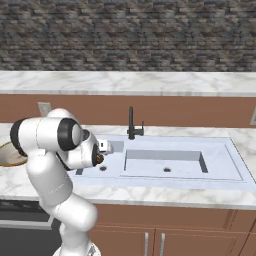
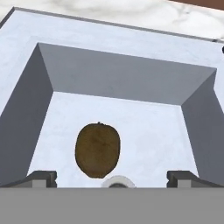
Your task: Pick the peachs from the cabinet and place them in one bowl. Pick the kiwi from the sink and place it in the other bowl.
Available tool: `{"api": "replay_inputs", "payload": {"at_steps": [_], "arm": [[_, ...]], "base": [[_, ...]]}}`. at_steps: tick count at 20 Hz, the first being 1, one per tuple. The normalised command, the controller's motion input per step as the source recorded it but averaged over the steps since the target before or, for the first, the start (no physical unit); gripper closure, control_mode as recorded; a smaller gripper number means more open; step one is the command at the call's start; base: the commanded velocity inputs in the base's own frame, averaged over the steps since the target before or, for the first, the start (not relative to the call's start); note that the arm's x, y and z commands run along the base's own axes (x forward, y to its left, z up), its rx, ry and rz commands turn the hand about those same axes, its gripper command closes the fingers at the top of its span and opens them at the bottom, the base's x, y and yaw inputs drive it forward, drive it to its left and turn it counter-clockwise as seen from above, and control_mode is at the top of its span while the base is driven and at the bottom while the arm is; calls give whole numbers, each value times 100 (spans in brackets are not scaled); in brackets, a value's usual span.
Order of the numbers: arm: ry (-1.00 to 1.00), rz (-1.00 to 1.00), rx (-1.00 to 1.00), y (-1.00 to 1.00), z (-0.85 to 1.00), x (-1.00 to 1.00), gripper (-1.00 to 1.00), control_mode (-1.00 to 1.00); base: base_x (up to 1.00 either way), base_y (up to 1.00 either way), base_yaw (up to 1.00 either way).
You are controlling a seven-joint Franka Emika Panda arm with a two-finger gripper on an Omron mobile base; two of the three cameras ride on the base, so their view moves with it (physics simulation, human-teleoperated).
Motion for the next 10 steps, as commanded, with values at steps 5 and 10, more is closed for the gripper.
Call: {"api": "replay_inputs", "payload": {"at_steps": [5, 10], "arm": [[0, 0, 2, 15, -27, 10, -100, -100], [0, 0, 1, 17, -27, 13, -100, -100]], "base": [[0, 0, 0], [0, 0, 0]]}}
